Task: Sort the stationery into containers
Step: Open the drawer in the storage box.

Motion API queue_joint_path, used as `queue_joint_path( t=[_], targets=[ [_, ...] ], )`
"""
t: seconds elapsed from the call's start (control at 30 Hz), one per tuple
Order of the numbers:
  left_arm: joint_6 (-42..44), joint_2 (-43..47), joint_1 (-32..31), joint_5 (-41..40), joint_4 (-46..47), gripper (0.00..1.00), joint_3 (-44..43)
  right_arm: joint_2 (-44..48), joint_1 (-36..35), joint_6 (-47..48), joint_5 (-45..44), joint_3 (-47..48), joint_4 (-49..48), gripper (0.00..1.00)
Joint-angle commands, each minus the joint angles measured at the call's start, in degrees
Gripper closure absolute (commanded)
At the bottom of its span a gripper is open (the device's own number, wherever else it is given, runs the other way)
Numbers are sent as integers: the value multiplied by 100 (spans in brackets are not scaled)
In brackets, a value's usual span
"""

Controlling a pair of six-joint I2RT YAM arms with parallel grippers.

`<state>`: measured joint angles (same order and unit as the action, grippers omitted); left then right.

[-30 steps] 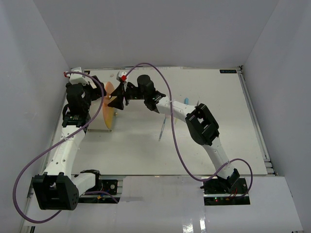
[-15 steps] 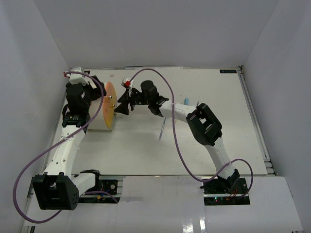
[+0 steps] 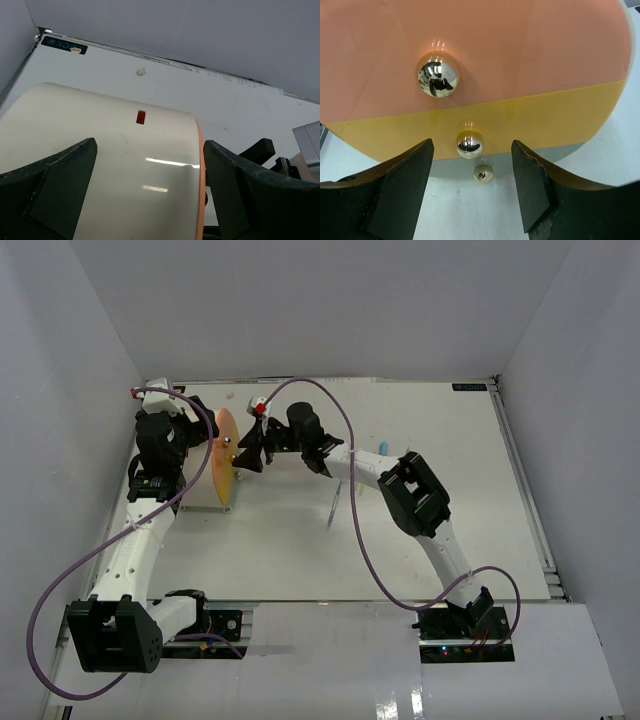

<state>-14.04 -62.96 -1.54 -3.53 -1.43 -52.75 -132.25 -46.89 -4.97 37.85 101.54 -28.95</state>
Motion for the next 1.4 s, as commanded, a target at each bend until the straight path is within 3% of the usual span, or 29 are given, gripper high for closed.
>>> queue_joint_path(
  t=[0.0,0.67,0.97,1.2,1.37],
  targets=[
    [-169,-120,22,230,-683,2,55,-169,-22,-21,170,410,-234,30],
    [-178,-103,31,265,-709,2,54,-460,-92,-21,338,771,-58,46],
    [-169,-111,40,256,-709,2,54,-486,-101,-39,408,815,-23,63],
    [-169,-120,31,265,-709,2,54,-144,-39,14,399,288,-137,90],
    [-169,-111,31,248,-709,2,54,225,101,-39,452,-344,-339,92]
  ],
)
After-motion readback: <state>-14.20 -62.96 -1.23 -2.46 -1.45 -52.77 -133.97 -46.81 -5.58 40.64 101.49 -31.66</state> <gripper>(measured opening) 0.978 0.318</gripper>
